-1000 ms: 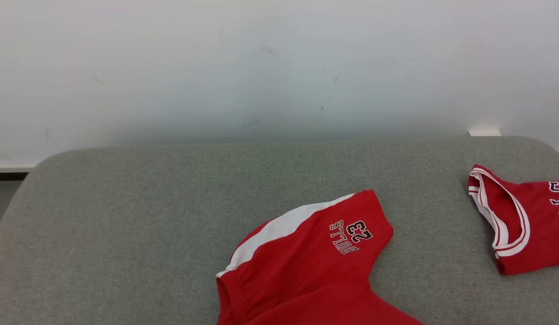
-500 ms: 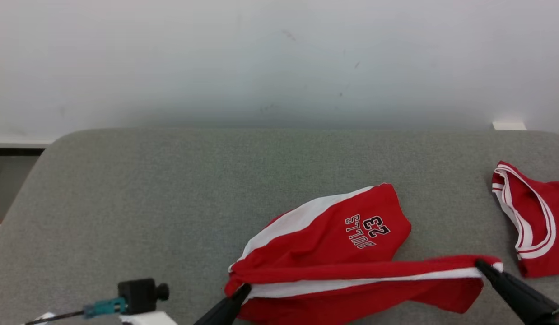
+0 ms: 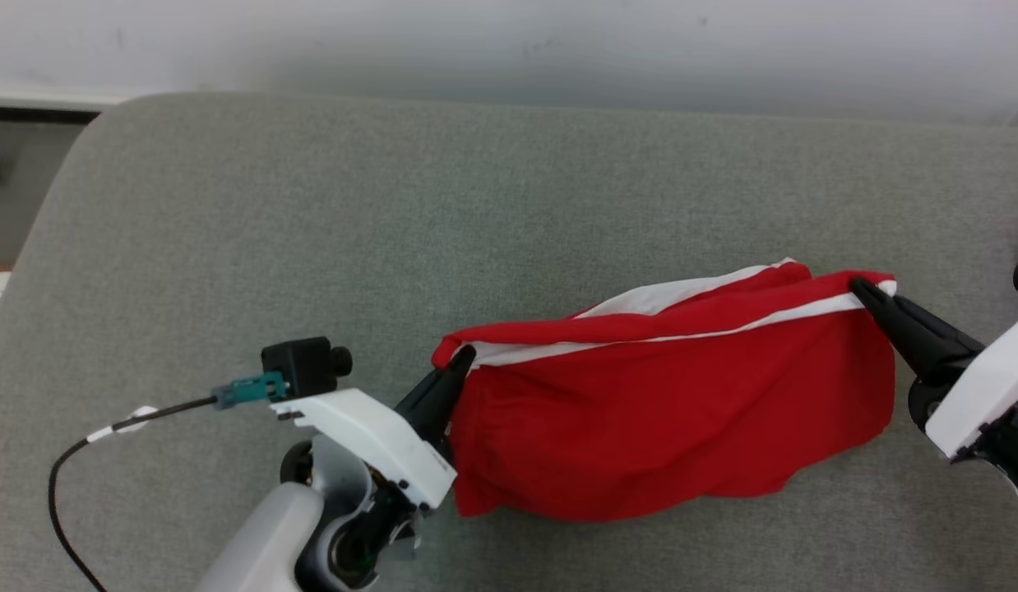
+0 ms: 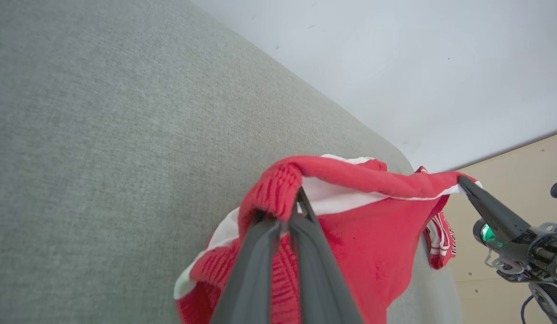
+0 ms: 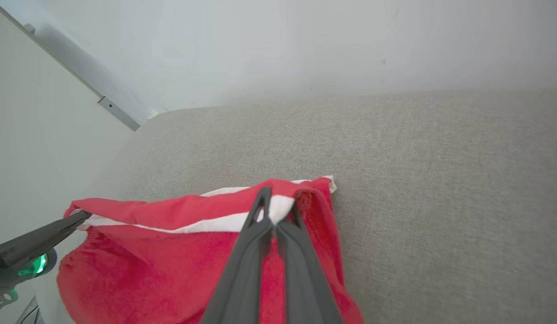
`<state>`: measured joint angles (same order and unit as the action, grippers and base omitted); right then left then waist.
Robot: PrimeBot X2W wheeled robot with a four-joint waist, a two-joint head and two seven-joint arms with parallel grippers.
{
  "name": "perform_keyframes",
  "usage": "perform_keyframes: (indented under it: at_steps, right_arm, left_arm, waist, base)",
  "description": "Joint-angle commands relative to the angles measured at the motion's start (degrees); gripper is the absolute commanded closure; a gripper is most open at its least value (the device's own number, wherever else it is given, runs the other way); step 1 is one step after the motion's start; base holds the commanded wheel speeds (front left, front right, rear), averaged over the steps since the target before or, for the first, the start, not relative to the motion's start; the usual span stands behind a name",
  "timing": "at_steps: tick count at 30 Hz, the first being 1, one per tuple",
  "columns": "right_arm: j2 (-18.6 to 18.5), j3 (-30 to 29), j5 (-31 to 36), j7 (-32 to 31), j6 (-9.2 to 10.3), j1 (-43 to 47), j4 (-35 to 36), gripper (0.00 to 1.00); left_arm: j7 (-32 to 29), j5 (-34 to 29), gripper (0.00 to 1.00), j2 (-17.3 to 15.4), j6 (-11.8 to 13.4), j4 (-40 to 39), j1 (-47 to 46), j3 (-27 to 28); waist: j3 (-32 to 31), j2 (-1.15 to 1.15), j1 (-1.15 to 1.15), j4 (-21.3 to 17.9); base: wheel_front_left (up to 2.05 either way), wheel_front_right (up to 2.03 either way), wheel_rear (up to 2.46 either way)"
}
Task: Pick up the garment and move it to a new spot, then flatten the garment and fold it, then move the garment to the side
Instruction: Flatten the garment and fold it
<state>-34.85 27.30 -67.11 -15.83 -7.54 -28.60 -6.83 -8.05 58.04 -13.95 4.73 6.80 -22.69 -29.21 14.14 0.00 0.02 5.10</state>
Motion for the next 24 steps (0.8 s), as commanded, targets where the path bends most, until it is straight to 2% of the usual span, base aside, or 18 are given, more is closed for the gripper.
perform_keyframes:
  at_steps: [1,8,14,15,16,17,18,19,24]
  right_arm:
    - [0.5,0.5,0.7,0.0,0.12,-1.7,-1.0,1.0]
    - [2.1,4.6,2.1,1.4,0.12,-7.9,-6.6,1.0]
    - [1.5,7.4,2.0,3.4,0.12,-9.5,-9.4,1.0]
    - [1.5,7.6,2.4,4.5,0.12,-9.7,-9.8,0.76]
    - [1.7,7.9,2.3,5.3,0.12,-9.8,-10.3,0.06]
    - [1.8,8.4,2.3,5.8,0.12,-9.9,-10.4,0.0]
    - [1.6,8.6,2.7,6.8,0.12,-10.0,-10.6,0.0]
    - [1.5,8.7,2.8,7.8,0.12,-10.0,-10.8,0.0]
    - [-0.8,9.5,1.2,11.0,0.12,-8.3,-9.1,0.0]
  left_arm:
    - [0.9,-0.7,1.0,0.6,0.2,1.2,-1.4,0.2]
    - [4.6,-3.0,1.0,3.4,-0.6,8.9,-5.8,-0.5]
    - [5.5,-2.7,1.0,4.5,-1.9,12.1,-6.4,-1.0]
    - [5.6,-2.8,0.98,4.5,-1.6,12.6,-6.3,-1.0]
    - [5.9,-3.3,0.8,4.3,-1.3,12.8,-6.4,-1.0]
    - [6.4,-3.7,0.56,4.1,-1.3,13.0,-6.2,-1.1]
    - [6.7,-3.9,0.07,4.0,-1.0,13.1,-5.9,-1.1]
    - [6.6,-4.5,0.0,3.6,-0.6,13.2,-5.3,-1.4]
    - [7.8,-7.2,0.0,1.2,1.8,10.9,-2.8,-2.3]
  waist:
    - [2.9,0.0,-0.02,2.1]
    - [5.1,0.0,-0.02,3.1]
    - [5.0,0.0,-0.02,3.1]
    - [4.9,0.0,-0.02,3.0]
    - [4.8,0.0,-0.02,2.9]
    - [4.6,0.0,-0.02,2.8]
    - [4.4,0.0,-0.02,2.6]
    - [4.2,0.0,-0.02,2.4]
    - [2.5,0.0,-0.02,1.4]
  base:
    - [0.0,0.0,0.0]
    - [0.0,0.0,0.0]
    - [0.0,0.0,0.0]
    - [0.0,0.0,0.0]
    - [0.0,0.0,0.0]
    - [0.0,0.0,0.0]
    - [0.0,0.0,0.0]
    - [0.0,0.0,0.0]
    - [0.0,0.0,0.0]
